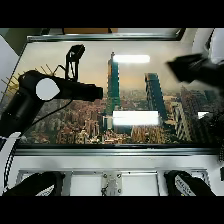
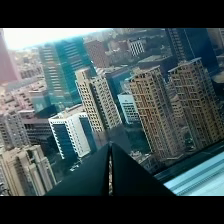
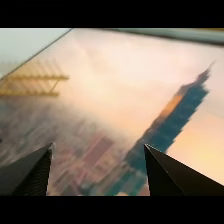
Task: Fold the clothes and pants, and hang the long-sleeved shirts on hangers.
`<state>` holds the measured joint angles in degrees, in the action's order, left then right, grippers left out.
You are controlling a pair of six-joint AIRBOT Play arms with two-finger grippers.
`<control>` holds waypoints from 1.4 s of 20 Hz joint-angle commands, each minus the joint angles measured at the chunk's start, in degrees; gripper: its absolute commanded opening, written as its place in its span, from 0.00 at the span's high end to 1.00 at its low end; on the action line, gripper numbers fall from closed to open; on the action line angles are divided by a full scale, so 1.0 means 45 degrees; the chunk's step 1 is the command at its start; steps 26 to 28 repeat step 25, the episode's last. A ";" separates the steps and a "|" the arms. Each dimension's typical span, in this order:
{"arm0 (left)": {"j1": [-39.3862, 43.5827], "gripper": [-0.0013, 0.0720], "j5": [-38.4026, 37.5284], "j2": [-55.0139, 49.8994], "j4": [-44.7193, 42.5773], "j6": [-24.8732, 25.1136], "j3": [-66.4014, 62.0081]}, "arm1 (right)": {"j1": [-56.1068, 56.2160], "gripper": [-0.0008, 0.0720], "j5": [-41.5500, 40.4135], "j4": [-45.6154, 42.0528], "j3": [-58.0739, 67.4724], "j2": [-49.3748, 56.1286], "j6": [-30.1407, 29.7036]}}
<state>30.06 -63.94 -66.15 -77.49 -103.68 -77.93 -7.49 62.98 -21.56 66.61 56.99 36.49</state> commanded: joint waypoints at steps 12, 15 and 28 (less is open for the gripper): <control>-0.0010 0.97 0.0593 0.0097 0.0573 -0.0010 0.0840 | 0.5202 0.97 0.0345 -0.2069 -0.2633 -0.0015 -0.0005; -0.0010 0.97 0.0597 0.0097 0.0573 -0.0010 0.0840 | 0.5202 0.97 0.0345 -0.2069 -0.2633 -0.0015 0.0000; -0.0010 0.97 0.0593 0.0097 0.0573 -0.0010 0.0840 | 0.5202 0.97 0.0345 -0.2069 -0.2633 -0.0015 0.0000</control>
